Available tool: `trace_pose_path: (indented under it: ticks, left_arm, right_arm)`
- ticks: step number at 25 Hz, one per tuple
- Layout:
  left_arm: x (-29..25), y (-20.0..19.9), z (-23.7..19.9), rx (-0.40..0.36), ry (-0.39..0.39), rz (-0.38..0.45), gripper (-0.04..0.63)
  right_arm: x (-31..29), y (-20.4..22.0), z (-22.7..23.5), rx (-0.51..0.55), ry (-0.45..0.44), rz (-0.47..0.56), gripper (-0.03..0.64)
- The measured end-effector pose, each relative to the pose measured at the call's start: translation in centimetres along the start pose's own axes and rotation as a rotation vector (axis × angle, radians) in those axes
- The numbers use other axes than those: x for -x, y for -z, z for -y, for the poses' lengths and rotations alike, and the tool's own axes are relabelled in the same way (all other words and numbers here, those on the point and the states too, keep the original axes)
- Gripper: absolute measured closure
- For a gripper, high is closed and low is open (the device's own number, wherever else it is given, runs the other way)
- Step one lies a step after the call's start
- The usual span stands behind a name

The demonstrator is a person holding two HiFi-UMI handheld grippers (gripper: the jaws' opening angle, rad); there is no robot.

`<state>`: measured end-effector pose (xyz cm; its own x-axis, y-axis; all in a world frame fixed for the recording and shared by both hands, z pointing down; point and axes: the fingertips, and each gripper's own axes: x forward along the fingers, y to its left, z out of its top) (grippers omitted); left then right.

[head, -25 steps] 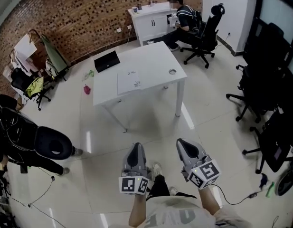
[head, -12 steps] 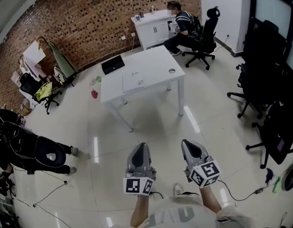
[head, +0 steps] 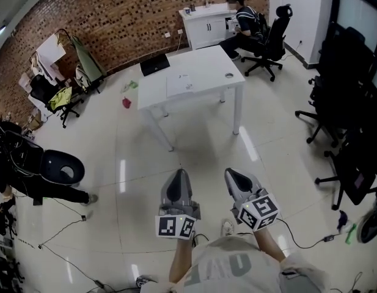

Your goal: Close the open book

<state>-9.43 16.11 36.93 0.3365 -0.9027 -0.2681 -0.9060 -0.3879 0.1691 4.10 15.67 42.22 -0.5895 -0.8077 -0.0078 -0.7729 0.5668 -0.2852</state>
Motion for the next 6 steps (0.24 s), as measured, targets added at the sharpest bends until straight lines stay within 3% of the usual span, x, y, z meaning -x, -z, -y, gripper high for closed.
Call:
trace_pose_path:
  ticks: [6]
  left_arm:
    - [0.5, 0.7, 1.8, -0.018, 0.029, -0.018, 0.583]
  right_arm:
    - [0.9, 0.8, -0.6, 0.004, -0.006, -0.011, 0.614]
